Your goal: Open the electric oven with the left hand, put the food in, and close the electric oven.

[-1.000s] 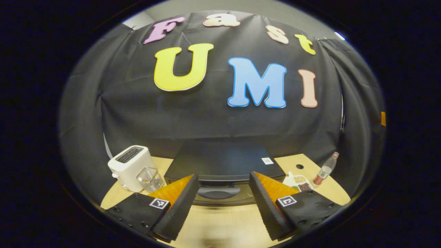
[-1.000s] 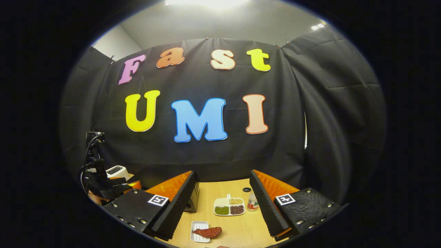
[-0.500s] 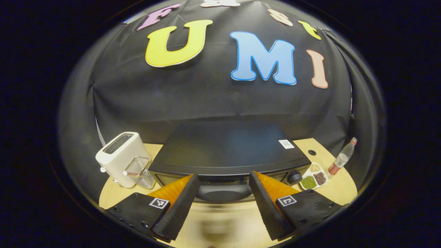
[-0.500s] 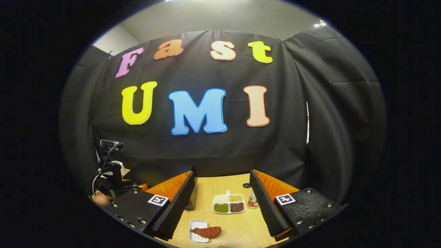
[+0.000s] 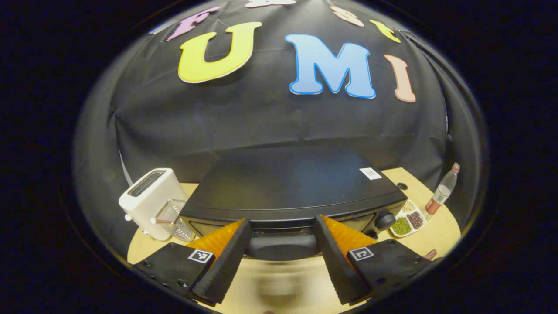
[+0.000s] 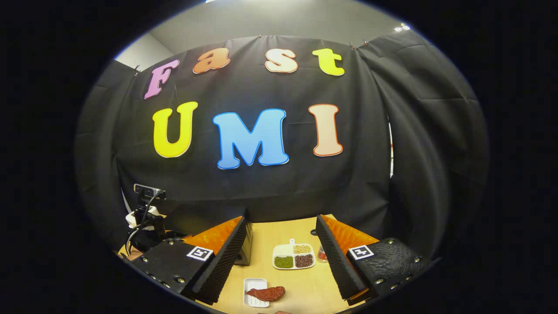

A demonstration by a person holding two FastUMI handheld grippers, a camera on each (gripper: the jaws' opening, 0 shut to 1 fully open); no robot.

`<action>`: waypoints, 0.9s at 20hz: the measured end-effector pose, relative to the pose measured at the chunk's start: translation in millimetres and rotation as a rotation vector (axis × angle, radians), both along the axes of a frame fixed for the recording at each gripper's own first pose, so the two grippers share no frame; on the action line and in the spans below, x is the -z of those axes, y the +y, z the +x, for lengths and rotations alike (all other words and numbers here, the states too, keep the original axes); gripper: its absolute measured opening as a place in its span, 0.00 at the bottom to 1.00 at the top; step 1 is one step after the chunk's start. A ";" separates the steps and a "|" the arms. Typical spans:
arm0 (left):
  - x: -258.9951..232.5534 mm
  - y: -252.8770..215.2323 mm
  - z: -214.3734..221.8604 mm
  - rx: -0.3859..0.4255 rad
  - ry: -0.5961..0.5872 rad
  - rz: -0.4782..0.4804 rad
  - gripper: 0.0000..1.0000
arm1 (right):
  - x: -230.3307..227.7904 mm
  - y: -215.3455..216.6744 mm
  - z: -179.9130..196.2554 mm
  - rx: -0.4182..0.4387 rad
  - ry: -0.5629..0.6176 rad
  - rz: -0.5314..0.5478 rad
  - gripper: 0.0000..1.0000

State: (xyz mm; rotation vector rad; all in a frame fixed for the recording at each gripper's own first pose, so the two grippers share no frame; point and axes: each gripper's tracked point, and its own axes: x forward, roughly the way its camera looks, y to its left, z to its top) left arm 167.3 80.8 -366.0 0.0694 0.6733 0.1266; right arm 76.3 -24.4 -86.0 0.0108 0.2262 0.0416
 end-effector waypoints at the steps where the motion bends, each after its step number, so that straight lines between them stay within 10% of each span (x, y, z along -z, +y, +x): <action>1: -0.4 1.6 -2.1 -0.004 0.005 0.004 0.97 | -3.0 4.8 0.1 -0.013 -0.006 0.000 0.98; 18: 55.7 -12.6 -135.9 0.001 0.155 -0.040 1.00 | 0.4 3.6 -21.9 -0.036 0.009 -0.020 0.97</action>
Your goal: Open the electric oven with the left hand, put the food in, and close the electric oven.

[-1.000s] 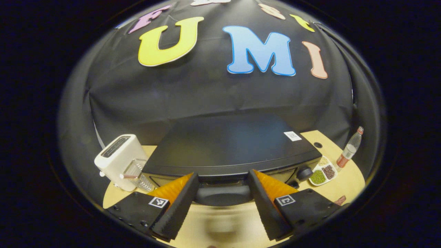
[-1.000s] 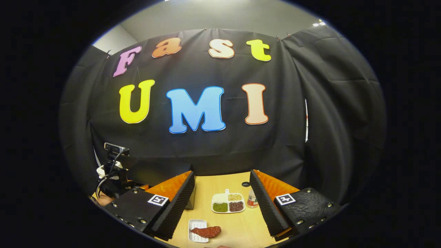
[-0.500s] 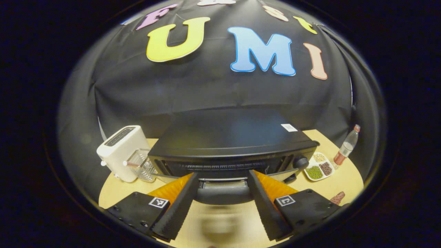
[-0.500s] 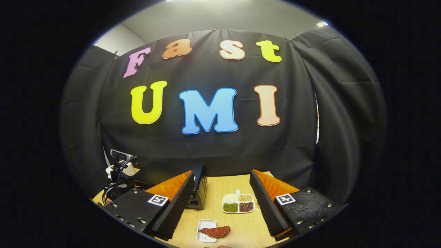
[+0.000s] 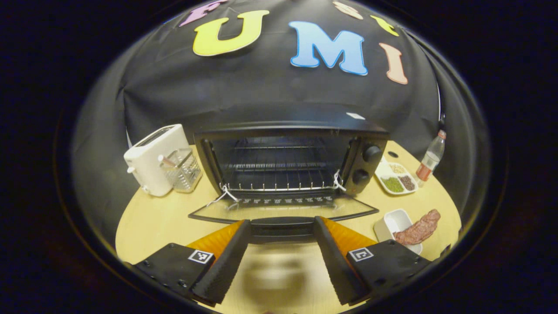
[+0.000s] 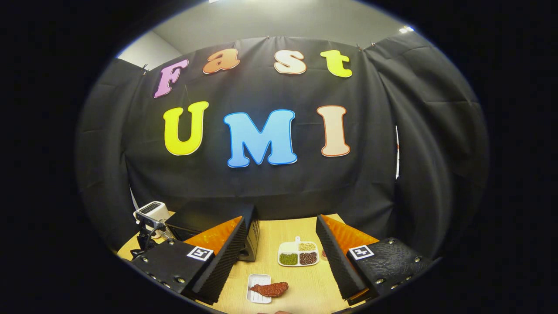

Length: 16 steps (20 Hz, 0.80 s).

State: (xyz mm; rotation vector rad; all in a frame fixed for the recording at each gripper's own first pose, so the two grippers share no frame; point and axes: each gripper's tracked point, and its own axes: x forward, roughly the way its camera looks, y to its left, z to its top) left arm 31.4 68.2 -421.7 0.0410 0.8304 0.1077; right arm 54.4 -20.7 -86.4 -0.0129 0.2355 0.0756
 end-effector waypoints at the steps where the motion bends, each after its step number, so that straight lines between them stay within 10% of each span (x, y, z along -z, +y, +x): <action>1: 3.5 -0.7 -6.5 0.004 0.010 0.000 0.97 | 0.1 0.3 -1.2 0.000 0.001 -0.002 0.97; 16: 16.5 -1.0 7.6 0.047 0.006 0.005 0.94 | 17.4 8.8 -8.7 0.002 0.044 -0.008 0.98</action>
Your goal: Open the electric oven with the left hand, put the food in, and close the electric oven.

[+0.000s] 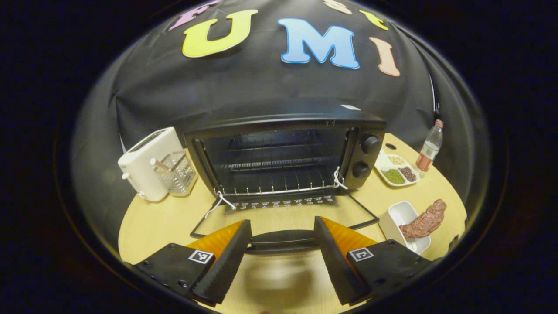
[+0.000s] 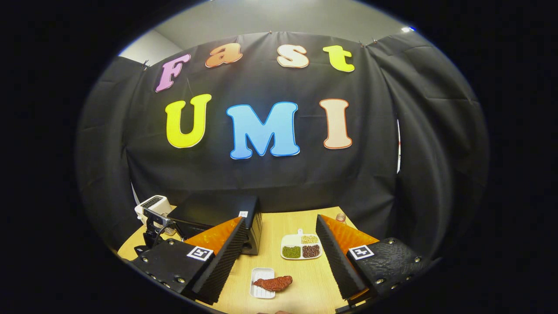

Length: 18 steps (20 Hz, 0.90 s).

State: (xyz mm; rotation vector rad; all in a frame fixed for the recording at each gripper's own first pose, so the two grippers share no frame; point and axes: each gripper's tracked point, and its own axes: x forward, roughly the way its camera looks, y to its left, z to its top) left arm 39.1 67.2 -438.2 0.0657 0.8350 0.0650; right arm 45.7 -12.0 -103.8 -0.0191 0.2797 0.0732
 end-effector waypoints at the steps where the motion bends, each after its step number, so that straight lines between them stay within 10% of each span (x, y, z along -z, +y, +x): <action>1: 4.4 0.6 -1.4 -0.002 0.006 -0.001 0.97 | 2.7 -1.7 0.0 0.003 0.007 0.000 0.97; 9: 15.4 14.3 -10.2 -0.012 0.014 0.017 0.94 | 42.4 -11.4 10.4 -0.011 0.114 0.054 0.98; 18: -179.0 -8.8 23.4 0.038 -0.389 -0.036 0.96 | 168.4 -28.4 5.5 0.043 0.450 0.425 0.98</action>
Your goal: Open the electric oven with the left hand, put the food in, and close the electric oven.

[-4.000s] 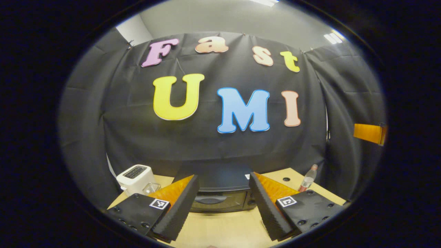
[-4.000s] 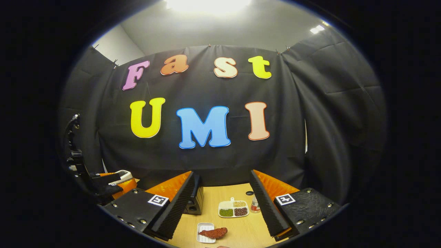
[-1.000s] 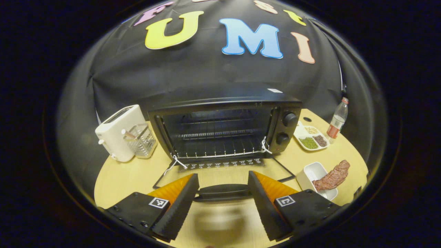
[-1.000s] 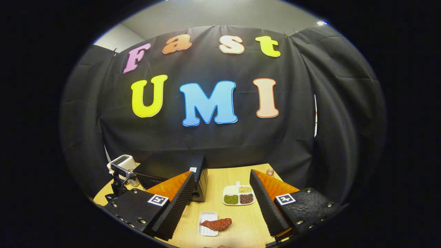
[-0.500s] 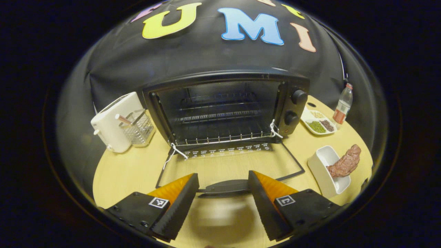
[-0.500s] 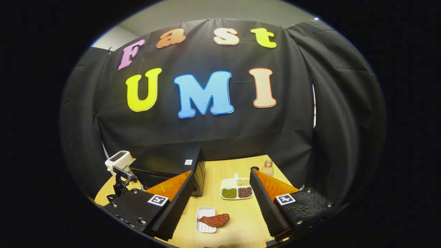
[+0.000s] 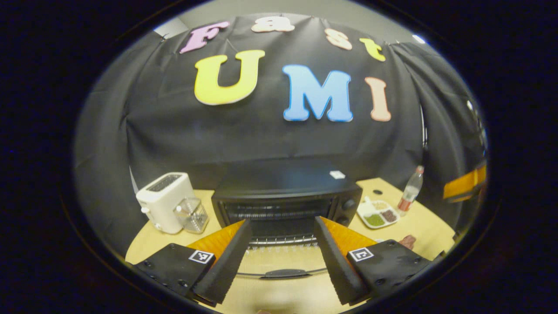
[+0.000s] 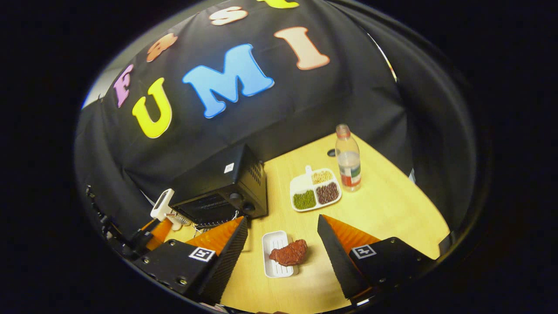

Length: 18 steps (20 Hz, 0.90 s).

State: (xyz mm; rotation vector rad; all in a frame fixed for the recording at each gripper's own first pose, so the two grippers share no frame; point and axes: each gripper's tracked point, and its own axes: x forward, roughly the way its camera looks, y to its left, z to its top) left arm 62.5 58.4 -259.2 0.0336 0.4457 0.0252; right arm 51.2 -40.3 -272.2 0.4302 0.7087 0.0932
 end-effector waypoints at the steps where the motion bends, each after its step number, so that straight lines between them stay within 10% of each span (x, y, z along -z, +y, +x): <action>1: -25.3 -2.3 -0.3 0.010 -0.040 -0.010 0.96 | 13.4 0.5 -1.4 0.013 0.025 0.052 0.97; 7: -173.1 -1.0 2.8 0.021 -0.275 -0.078 0.96 | 91.1 3.2 -12.2 0.044 0.144 0.222 0.97; 18: -215.3 2.9 -17.2 -0.101 -0.279 0.041 0.93 | 155.4 24.9 -13.6 -0.031 0.247 0.337 0.89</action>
